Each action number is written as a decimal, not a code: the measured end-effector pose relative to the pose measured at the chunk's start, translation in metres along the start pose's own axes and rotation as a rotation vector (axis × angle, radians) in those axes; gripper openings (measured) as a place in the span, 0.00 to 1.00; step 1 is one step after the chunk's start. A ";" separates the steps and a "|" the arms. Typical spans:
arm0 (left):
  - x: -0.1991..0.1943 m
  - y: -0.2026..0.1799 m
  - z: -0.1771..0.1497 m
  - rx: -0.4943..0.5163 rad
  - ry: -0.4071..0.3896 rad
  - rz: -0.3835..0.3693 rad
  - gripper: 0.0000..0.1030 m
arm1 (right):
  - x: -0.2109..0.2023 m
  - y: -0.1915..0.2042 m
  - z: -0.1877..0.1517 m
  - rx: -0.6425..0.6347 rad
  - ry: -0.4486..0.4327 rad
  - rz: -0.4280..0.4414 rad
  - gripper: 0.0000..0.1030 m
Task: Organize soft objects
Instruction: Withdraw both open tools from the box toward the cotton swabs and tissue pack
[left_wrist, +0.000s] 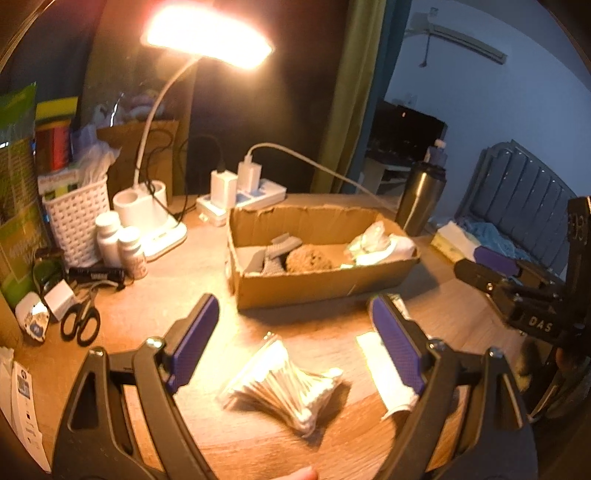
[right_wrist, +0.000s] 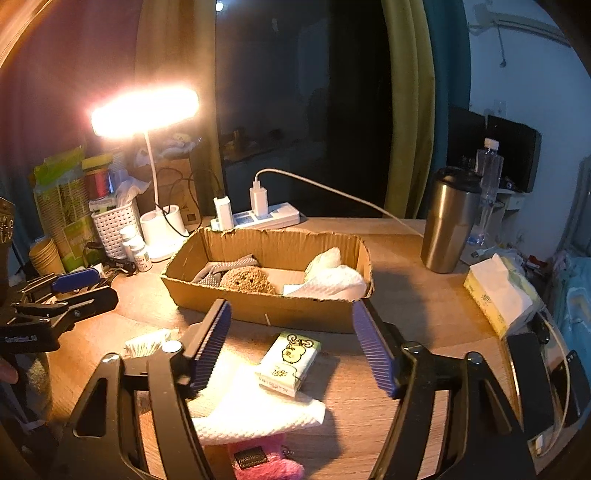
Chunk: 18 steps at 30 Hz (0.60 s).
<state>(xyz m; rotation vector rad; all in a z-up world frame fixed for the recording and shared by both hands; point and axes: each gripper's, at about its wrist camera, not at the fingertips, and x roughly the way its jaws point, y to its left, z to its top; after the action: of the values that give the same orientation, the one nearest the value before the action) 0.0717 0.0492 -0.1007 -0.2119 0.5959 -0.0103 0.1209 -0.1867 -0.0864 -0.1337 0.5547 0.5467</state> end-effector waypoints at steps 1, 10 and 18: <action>0.002 0.001 -0.001 -0.003 0.007 0.006 0.84 | 0.002 -0.001 -0.001 0.003 0.004 0.007 0.73; 0.034 0.008 -0.027 -0.042 0.138 0.071 0.84 | 0.016 -0.015 -0.013 0.040 0.029 0.028 0.73; 0.055 0.010 -0.052 -0.088 0.247 0.092 0.84 | 0.027 -0.024 -0.024 0.064 0.049 0.044 0.73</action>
<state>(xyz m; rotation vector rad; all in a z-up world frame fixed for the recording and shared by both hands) 0.0873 0.0444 -0.1754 -0.2706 0.8528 0.0798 0.1415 -0.2017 -0.1215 -0.0744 0.6235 0.5686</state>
